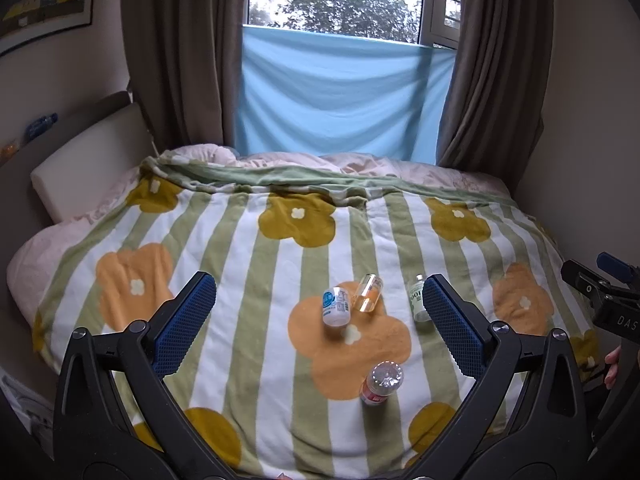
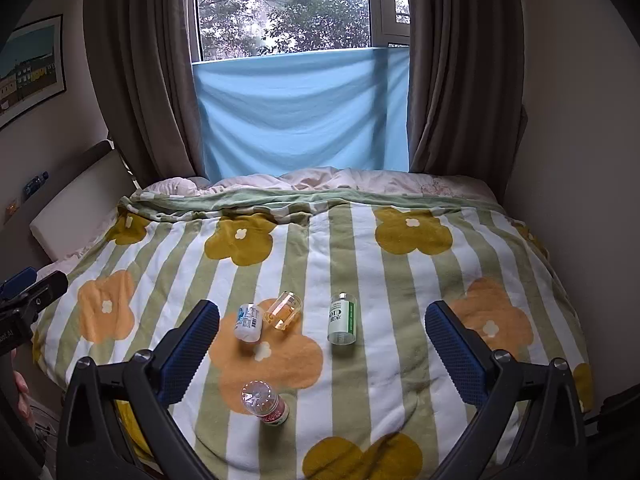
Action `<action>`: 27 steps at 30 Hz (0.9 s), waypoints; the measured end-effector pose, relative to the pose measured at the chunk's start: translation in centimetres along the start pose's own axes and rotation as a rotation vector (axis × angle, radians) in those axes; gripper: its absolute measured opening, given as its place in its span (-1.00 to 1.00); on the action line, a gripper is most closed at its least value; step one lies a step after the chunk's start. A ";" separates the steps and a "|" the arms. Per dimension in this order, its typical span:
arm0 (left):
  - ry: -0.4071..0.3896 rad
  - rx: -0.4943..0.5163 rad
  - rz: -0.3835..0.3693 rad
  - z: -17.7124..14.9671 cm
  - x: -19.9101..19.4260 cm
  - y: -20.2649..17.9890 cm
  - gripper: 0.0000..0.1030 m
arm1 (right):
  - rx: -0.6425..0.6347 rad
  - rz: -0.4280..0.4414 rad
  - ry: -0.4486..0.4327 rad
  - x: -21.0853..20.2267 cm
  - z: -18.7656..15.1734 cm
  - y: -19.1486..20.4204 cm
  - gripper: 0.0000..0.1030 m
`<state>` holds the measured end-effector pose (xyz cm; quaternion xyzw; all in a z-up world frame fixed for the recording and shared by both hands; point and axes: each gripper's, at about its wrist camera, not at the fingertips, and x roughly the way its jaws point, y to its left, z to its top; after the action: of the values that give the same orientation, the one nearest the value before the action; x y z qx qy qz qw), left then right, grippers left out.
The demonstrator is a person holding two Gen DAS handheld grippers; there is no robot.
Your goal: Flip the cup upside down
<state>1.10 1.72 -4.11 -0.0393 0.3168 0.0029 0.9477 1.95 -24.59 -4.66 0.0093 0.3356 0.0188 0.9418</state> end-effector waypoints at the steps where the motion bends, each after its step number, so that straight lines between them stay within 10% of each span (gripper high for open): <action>1: -0.002 -0.004 -0.003 -0.1 0.0 0.0 1.00 | 0.000 -0.005 -0.012 -0.2 0.0 0.0 0.99; 27: -0.041 0.011 -0.014 0.3 -0.3 0.0 1.00 | -0.006 -0.049 -0.118 -2.4 1.7 0.2 0.99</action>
<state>1.00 1.74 -3.70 -0.0363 0.2969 -0.0044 0.9542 1.16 -24.53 -1.83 -0.0007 0.2796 -0.0038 0.9601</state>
